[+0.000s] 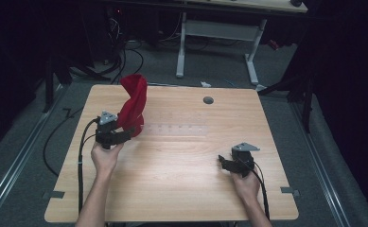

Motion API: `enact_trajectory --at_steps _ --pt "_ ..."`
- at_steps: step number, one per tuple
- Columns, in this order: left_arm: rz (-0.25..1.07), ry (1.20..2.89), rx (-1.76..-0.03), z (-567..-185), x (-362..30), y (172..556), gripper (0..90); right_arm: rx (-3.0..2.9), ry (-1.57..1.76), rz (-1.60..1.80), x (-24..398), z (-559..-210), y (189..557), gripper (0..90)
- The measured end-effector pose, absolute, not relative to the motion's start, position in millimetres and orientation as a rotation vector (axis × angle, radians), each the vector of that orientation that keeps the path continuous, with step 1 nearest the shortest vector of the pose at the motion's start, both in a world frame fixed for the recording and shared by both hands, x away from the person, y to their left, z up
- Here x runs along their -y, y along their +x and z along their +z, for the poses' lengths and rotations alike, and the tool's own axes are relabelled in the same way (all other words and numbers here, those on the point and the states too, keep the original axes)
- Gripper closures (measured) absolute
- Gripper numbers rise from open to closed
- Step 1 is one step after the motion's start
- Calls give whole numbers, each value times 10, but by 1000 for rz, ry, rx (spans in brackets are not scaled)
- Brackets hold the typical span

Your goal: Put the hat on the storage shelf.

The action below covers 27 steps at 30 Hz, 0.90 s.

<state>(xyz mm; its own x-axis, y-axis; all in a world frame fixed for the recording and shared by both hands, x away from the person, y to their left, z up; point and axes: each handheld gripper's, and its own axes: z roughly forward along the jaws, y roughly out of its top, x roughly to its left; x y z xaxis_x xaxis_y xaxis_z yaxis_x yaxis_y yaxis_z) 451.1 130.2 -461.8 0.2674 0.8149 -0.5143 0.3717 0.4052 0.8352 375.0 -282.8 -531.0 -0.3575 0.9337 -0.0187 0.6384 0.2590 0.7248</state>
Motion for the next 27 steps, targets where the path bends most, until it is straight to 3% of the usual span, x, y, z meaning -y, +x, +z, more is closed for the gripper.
enact_trajectory --at_steps 19,27 --pt "443 1177 -1318 -4526 -1405 4211 357 -2090 1420 880 2828 -5310 3751 351" --pt "375 1132 -1337 -4491 -1465 4067 329 -2093 1422 882 2824 -5310 3749 346"
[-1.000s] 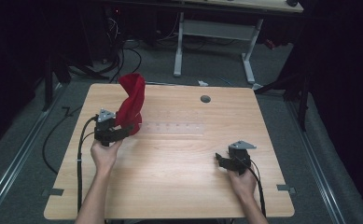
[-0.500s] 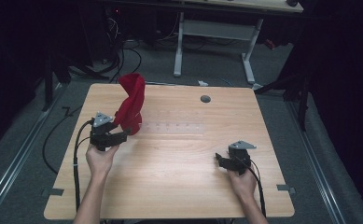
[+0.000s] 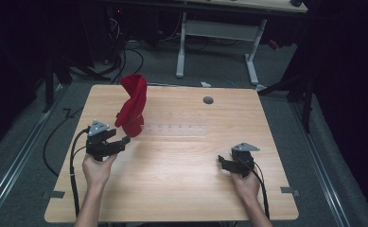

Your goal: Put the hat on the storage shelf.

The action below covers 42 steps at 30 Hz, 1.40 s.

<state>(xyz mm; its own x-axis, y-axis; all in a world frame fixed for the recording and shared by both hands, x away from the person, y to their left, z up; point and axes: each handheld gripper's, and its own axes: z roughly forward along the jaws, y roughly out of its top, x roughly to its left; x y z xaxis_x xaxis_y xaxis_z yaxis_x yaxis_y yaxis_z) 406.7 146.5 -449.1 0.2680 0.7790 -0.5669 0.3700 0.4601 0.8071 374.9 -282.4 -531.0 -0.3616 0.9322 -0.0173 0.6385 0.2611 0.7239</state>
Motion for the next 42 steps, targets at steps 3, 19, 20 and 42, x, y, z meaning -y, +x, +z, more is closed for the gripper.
enact_trajectory --at_steps 3,19,20,42 --pt "361 1115 -1325 -4484 -1470 4014 316 -2094 1420 882 2824 -5310 3749 345" --pt "272 1123 -1317 -4684 -1387 3643 269 -2093 1422 882 2822 -5310 3749 346" --pt "266 1125 -1319 -4699 -1373 3629 269 -2093 1422 882 2821 -5310 3748 346" --pt "206 1173 -1301 -4948 -1029 3534 281 -2093 1422 881 2821 -5310 3748 345"
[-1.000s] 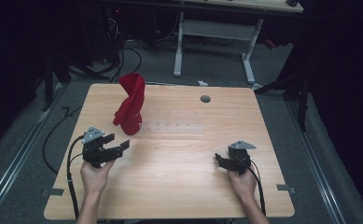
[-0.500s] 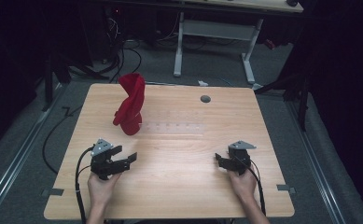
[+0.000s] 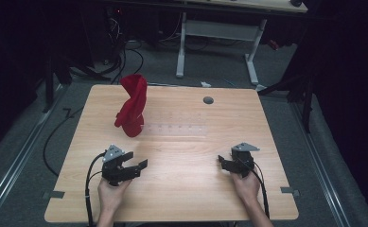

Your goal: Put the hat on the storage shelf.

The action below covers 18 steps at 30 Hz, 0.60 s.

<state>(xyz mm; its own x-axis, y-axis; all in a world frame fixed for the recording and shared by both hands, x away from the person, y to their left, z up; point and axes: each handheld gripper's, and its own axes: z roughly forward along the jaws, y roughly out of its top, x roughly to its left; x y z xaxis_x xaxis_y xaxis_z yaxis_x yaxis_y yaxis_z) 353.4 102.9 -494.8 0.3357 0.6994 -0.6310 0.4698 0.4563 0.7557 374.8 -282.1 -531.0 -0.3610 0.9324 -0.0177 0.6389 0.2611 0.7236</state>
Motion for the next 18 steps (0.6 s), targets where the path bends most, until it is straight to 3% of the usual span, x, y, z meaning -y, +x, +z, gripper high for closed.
enact_trajectory --at_steps 18 --pt "271 1279 -1245 -5150 -694 3550 308 -2093 1420 881 2818 -5310 3747 345"
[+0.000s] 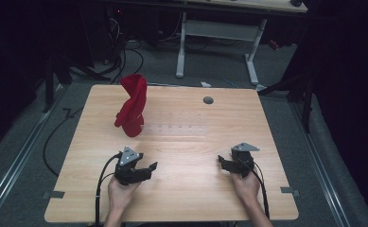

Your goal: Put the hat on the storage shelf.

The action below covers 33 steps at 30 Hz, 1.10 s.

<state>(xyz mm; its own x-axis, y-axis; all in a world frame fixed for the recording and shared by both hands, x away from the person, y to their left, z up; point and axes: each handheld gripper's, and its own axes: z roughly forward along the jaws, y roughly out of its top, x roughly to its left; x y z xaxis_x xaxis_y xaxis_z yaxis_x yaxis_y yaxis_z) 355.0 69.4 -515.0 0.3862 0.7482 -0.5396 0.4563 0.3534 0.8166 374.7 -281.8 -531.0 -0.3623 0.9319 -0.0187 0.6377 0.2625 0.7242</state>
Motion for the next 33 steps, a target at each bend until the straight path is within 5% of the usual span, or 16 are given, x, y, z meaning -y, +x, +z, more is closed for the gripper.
enact_trajectory --at_steps 33 --pt "433 1411 -1334 -5462 -512 3783 278 -2097 1413 881 2819 -5310 3747 345"
